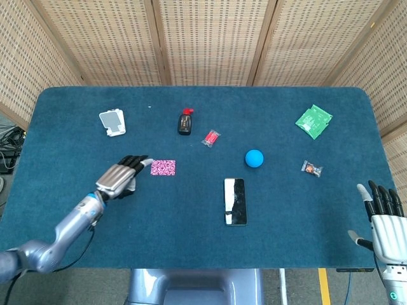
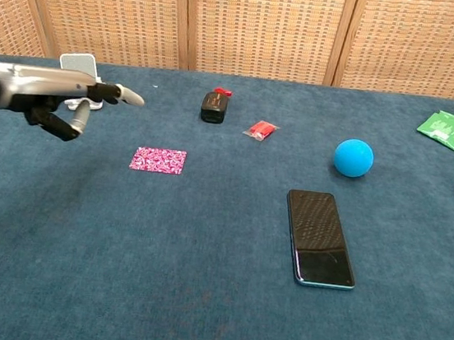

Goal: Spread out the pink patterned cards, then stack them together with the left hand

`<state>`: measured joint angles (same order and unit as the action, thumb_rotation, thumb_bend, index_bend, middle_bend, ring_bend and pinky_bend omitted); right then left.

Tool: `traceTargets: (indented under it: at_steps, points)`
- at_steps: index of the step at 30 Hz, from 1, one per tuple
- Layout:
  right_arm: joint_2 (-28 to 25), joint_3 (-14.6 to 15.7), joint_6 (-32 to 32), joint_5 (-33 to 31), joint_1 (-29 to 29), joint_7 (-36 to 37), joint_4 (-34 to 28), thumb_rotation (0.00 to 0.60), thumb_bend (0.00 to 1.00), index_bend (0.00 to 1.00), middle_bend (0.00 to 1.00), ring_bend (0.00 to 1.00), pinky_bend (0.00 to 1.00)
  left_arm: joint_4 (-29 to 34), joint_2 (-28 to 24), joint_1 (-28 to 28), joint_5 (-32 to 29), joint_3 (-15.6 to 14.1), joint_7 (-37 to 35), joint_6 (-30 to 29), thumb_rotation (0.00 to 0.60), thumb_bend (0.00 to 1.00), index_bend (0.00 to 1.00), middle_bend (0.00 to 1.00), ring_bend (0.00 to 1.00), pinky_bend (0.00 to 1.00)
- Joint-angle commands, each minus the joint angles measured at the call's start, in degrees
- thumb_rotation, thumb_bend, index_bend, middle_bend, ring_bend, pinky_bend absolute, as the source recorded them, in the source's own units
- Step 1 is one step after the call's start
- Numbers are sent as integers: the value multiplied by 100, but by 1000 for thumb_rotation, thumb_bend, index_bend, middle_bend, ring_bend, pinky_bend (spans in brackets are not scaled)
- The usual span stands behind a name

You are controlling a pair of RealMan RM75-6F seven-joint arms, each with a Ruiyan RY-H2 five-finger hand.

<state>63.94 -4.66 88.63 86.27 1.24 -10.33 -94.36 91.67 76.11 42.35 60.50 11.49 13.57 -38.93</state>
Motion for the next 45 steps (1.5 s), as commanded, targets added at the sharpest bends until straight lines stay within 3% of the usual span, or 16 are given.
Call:
traceTargets:
  at_steps: [1, 10, 20, 34, 45]
  points:
    - [-11, -26, -40, -63, 17, 17, 20, 600, 0, 0, 0, 0, 0, -517, 506, 637, -892, 1, 576, 366, 600, 1000, 0, 0, 0, 0]
    - [-12, -67, -108, -205, 40, 87, 85, 600, 0, 0, 0, 0, 0, -1273, 1139, 1270, -1892, -271, 807, 623, 600, 1000, 0, 0, 0, 0]
    - [0, -68, -128, -233, 57, 75, 94, 600, 0, 0, 0, 0, 0, -1572, 1414, 1588, -2297, -541, 823, 716, 600, 1000, 0, 0, 0, 0]
    - [-17, -33, -62, -156, 40, 90, 55, 600, 0, 0, 0, 0, 0, -665, 934, 1688, -2210, -1136, 878, 695, 600, 1000, 0, 0, 0, 0]
    - [-53, -4, 28, -64, 7, 147, 14, 600, 0, 0, 0, 0, 0, 101, 586, 1538, -1579, -1485, 767, 584, 600, 1000, 0, 0, 0, 0]
